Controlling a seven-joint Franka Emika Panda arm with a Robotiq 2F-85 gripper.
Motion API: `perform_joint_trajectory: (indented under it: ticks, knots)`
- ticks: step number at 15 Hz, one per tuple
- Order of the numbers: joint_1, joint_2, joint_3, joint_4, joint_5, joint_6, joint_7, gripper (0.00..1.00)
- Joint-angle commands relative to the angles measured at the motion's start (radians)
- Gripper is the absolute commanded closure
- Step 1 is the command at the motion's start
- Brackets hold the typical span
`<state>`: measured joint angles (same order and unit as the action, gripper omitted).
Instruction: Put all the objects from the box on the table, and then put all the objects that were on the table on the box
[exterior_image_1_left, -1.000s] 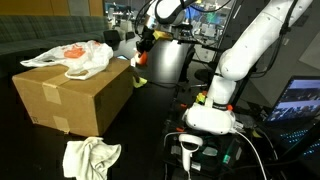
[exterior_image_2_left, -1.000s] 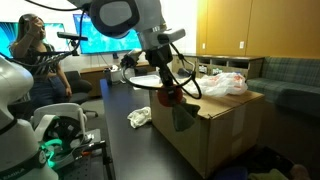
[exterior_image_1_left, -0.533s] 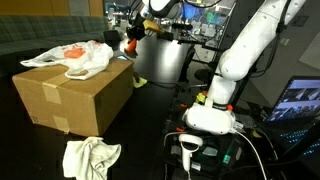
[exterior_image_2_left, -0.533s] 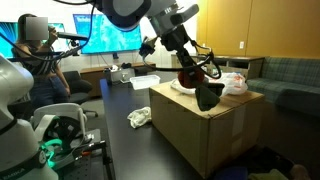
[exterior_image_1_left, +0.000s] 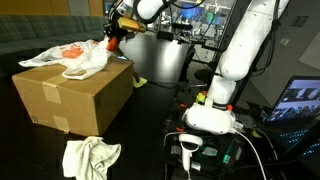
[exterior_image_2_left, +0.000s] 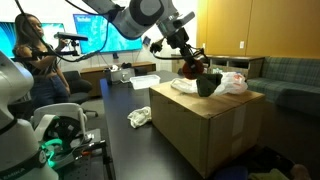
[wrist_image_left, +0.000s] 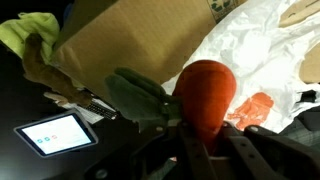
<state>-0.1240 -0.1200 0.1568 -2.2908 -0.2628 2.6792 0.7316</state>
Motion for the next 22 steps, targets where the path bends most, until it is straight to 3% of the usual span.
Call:
perform_joint_trajectory:
  ticks: [1,5,6,11,16,22]
  knots:
    - [-0.007,0.068,0.045,0.112,-0.145,-0.037,0.211,0.9]
    - [0.007,0.081,0.068,0.153,-0.261,-0.076,0.391,0.91]
    - [0.058,0.078,0.022,0.16,-0.275,-0.092,0.412,0.91]
    - [0.115,0.147,0.005,0.219,-0.35,-0.207,0.515,0.92]
    - [0.175,0.259,-0.034,0.288,-0.313,-0.296,0.515,0.94]
    - [0.231,0.385,-0.083,0.382,-0.2,-0.319,0.442,0.93]
